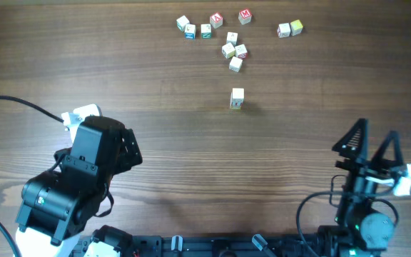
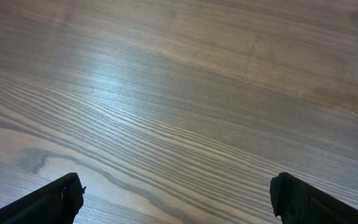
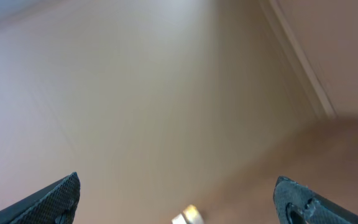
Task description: Form a tower
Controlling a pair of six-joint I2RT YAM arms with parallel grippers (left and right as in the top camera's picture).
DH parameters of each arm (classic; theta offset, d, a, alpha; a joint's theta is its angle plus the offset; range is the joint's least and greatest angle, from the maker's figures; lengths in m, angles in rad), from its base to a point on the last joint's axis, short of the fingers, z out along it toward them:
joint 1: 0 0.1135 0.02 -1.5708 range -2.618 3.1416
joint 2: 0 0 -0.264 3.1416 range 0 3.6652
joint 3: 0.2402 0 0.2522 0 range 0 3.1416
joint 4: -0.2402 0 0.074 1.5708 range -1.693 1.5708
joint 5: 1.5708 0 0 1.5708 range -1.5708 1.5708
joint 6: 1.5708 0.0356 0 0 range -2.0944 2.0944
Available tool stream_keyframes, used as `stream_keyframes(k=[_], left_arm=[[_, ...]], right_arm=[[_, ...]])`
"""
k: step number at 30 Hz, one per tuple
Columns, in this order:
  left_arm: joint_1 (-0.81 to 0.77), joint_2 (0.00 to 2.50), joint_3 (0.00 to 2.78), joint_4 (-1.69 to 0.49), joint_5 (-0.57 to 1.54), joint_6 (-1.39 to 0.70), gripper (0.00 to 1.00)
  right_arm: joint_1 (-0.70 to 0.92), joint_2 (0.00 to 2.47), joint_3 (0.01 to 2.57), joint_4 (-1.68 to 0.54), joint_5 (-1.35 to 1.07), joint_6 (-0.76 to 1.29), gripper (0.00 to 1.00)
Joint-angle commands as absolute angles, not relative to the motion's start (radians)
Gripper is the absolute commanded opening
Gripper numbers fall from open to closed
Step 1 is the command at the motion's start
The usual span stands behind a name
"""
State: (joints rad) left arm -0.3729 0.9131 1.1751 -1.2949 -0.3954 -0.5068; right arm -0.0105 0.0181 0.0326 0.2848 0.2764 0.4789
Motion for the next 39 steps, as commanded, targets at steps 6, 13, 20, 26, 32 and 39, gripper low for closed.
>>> stream_keyframes(k=[6, 13, 20, 26, 32, 39], left_arm=[[-0.367, 0.913, 1.172, -1.295, -0.398, -0.517, 1.0], [-0.367, 0.913, 1.172, -1.295, -0.398, -0.517, 1.0], [-0.367, 0.913, 1.172, -1.295, -0.398, -0.517, 1.0], [-0.393, 0.865, 1.085, -1.264, -0.433, -0.501, 1.0], [-0.308, 0.466, 0.598, -0.788, -0.404, -0.502, 1.0], [-0.177, 0.063, 0.252, -0.506, -0.358, -0.501, 1.0]], right_arm=[[-0.015, 0.003, 0.006, 0.025, 0.256, 0.41, 1.0], [-0.015, 0.016, 0.006, 0.026, 0.252, 0.133, 1.0], [-0.015, 0.017, 0.006, 0.026, 0.252, 0.133, 1.0], [-0.015, 0.017, 0.006, 0.026, 0.252, 0.133, 1.0], [-0.015, 0.017, 0.006, 0.026, 0.252, 0.133, 1.0], [-0.015, 0.017, 0.006, 0.026, 0.252, 0.134, 1.0]])
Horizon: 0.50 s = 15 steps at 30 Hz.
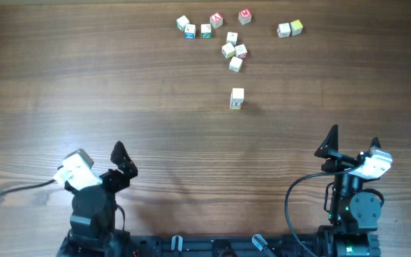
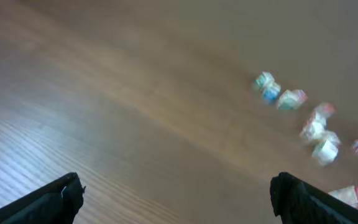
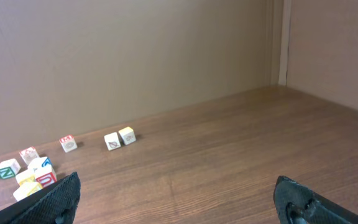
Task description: Form a tower
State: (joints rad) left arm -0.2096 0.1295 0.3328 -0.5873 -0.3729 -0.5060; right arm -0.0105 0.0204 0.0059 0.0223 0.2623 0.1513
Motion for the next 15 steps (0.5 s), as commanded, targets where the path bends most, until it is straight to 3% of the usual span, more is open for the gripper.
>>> stream_keyframes(k=[1, 7, 10, 15], left_arm=[[-0.17, 0.044, 0.22, -0.466, -0.359, -0.501, 1.0], [-0.165, 0.003, 0.106, -0.311, -0.36, -0.455, 1.0], [-0.165, 0.003, 0.051, -0.155, -0.351, -0.354, 1.0], [-0.165, 0.003, 0.049, -0.154, -0.212, -0.118, 1.0]], right_arm=[[-0.015, 0.017, 0.006, 0.026, 0.252, 0.133, 1.0], [-0.015, 0.017, 0.006, 0.026, 0.252, 0.134, 1.0], [-0.015, 0.017, 0.006, 0.026, 0.252, 0.133, 1.0], [-0.015, 0.017, 0.006, 0.026, 0.252, 0.133, 1.0]])
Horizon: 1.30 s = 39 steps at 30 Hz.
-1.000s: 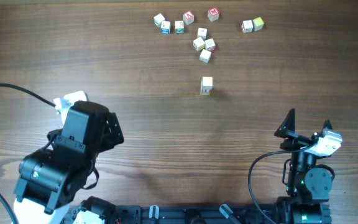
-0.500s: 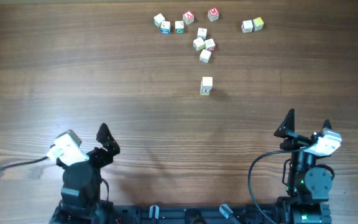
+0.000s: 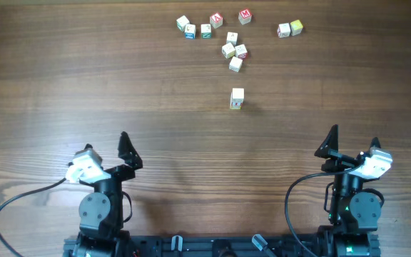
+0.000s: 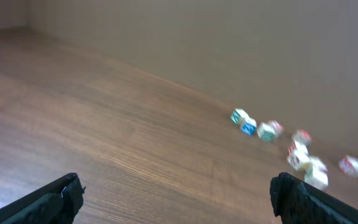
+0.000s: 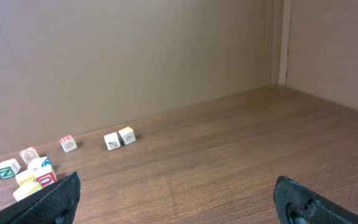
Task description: Form a tower
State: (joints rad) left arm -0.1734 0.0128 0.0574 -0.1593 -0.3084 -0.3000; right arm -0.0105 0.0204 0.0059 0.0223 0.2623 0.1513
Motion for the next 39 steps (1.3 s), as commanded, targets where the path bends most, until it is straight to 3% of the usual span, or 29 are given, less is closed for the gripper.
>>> stream_keyframes(k=[1, 8, 35, 39], left_arm=[[-0.165, 0.003, 0.048, -0.154, -0.188, -0.073, 1.0], [-0.052, 0.003, 0.043, -0.153, -0.034, -0.059, 1.0], [-0.025, 0.003, 0.006, -0.07, -0.034, -0.059, 1.0], [-0.025, 0.003, 0.006, -0.07, -0.034, -0.059, 1.0]], right_arm=[[-0.015, 0.017, 0.006, 0.026, 0.252, 0.133, 1.0], [-0.015, 0.017, 0.006, 0.026, 0.252, 0.133, 1.0], [-0.014, 0.003, 0.006, 0.025, 0.255, 0.109, 1.0], [0.012, 0.003, 0.005, 0.011, 0.07, 0.002, 1.0]])
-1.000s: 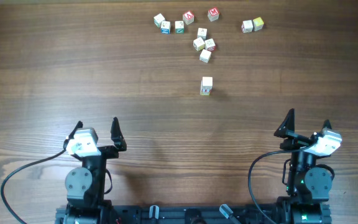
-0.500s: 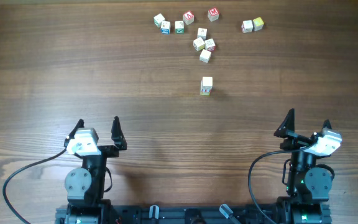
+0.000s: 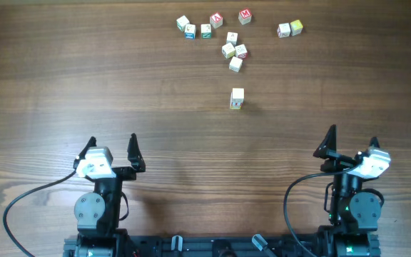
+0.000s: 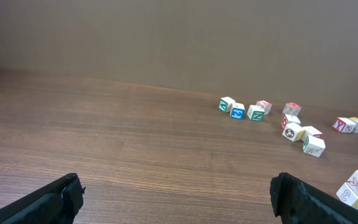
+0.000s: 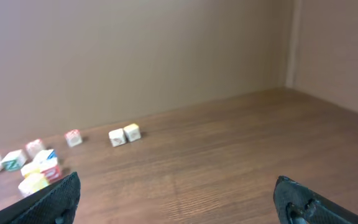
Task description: Form a tower
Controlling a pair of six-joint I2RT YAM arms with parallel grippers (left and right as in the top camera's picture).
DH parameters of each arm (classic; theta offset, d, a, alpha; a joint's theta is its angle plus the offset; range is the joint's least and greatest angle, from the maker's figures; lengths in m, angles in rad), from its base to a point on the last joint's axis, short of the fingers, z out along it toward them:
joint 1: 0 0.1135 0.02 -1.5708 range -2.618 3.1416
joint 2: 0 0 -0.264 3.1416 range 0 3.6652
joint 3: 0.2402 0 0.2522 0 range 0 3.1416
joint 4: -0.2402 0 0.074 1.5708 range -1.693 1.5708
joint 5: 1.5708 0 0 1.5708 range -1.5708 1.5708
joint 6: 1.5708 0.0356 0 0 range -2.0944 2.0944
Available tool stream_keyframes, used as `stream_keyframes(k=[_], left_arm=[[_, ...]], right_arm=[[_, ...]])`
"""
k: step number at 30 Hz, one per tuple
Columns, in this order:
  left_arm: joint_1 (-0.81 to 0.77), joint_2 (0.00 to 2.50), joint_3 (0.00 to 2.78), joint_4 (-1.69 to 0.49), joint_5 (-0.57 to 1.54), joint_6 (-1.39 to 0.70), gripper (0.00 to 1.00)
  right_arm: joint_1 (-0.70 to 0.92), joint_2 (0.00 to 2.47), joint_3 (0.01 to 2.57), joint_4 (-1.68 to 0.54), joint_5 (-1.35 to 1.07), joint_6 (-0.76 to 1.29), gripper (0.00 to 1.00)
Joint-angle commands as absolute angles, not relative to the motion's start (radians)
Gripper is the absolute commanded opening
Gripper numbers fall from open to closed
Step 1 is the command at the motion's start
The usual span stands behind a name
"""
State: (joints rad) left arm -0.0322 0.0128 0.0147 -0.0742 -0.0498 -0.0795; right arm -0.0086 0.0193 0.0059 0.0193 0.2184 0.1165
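Note:
A short tower of stacked letter blocks (image 3: pixel 237 98) stands mid-table; the left wrist view catches it at the right edge with a red M block on top. Several loose blocks (image 3: pixel 228 50) lie scattered behind it, and they show in the left wrist view (image 4: pixel 303 134) and the right wrist view (image 5: pixel 124 134) too. My left gripper (image 3: pixel 111 145) rests open at the front left, far from the blocks, with nothing between its fingers (image 4: pixel 176 190). My right gripper (image 3: pixel 352 139) rests open at the front right, also holding nothing (image 5: pixel 176 190).
The wooden table (image 3: pixel 84 64) stretches between the grippers and the blocks. A pair of blocks (image 3: pixel 290 28) lies apart at the back right. A brown wall (image 4: pixel 166 37) closes the far side. Cables trail beside both arm bases.
My left gripper has turned from angled to facing straight toward the blocks, and its view is sharp now. The right wrist view has shifted slightly and blurred. No block has moved.
At first my left arm reached out over the left of the table and my right gripper pointed up at the wall. Then both arms were folded back at the front edge, the left one still turning. Now both face the blocks, open. The tower stood unchanged throughout.

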Motion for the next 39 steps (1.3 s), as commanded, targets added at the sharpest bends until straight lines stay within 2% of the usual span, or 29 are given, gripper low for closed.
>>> stream_keyframes(k=[1, 3, 39], left_arm=[[-0.025, 0.003, 0.006, -0.07, -0.034, -0.059, 1.0], [-0.025, 0.003, 0.006, -0.07, -0.034, -0.059, 1.0], [-0.025, 0.003, 0.006, -0.07, -0.034, -0.059, 1.0]], right_arm=[[0.023, 0.003, 0.005, 0.006, 0.038, -0.052, 1.0], [0.028, 0.003, 0.005, 0.006, 0.025, -0.107, 1.0], [0.025, 0.009, 0.005, 0.007, 0.02, -0.105, 1.0]])
